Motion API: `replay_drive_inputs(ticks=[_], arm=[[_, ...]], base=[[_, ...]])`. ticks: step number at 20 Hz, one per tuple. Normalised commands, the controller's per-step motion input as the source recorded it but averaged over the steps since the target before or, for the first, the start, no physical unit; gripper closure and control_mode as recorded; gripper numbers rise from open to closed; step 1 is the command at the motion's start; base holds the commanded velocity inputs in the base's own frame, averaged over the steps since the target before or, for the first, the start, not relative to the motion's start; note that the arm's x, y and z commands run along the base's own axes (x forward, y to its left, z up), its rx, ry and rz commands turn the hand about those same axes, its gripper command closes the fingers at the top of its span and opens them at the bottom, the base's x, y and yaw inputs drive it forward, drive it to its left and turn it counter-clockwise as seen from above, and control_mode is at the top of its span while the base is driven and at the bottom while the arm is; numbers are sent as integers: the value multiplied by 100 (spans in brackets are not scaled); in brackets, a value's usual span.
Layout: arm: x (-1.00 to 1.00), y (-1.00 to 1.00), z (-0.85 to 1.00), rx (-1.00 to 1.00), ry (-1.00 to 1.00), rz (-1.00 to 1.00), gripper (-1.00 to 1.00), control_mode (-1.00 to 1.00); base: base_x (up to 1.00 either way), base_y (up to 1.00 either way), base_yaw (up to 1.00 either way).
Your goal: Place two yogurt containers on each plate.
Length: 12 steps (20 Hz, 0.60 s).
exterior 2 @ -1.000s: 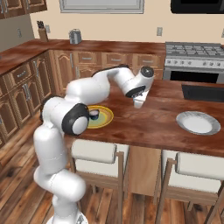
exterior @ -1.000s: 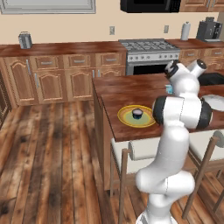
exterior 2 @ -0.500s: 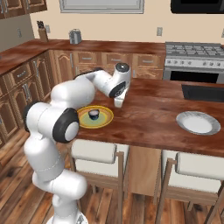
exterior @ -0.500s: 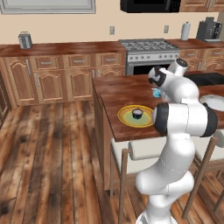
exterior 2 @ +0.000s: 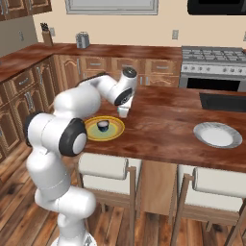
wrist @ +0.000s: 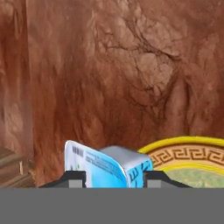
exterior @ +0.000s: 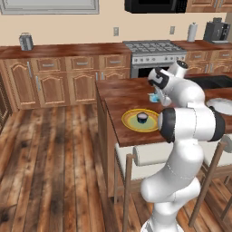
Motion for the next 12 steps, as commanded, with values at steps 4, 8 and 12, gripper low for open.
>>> replay_drive_inputs(ticks=[4,8,12], arm=[[-10,0,-20,16,0,40,100,-100],[-12,0,-22,4,0,42,100,-100],[-12,2,-18,0,0,39,100,-100]], base=[[0,0,0],[0,0,0],[0,0,0]])
